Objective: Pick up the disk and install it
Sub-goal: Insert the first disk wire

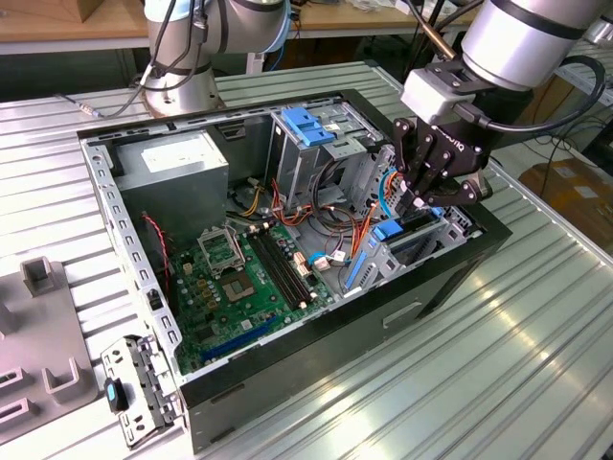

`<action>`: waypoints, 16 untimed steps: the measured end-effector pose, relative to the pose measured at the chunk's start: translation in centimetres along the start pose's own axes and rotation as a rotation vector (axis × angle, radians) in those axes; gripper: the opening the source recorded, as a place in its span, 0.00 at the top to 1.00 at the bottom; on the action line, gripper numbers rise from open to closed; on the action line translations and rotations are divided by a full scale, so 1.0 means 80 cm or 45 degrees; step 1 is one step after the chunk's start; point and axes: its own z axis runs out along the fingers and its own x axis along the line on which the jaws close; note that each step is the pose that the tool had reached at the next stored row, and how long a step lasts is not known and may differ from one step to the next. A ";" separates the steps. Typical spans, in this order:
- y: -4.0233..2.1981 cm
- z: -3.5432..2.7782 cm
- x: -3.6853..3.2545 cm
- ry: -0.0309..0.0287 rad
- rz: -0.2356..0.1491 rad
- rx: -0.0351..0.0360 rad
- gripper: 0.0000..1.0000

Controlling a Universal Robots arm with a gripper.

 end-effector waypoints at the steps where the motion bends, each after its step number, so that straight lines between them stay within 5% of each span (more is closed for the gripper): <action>1: -0.0007 0.0001 0.0000 -0.0001 0.000 0.0001 0.89; 5: -0.0084 -0.0003 -0.0002 0.0012 0.000 0.0000 0.89; 10: -0.0293 -0.0010 -0.0003 0.0022 -0.004 0.0000 0.89; 16: -0.0301 -0.0041 -0.0003 0.0038 -0.043 0.0001 0.89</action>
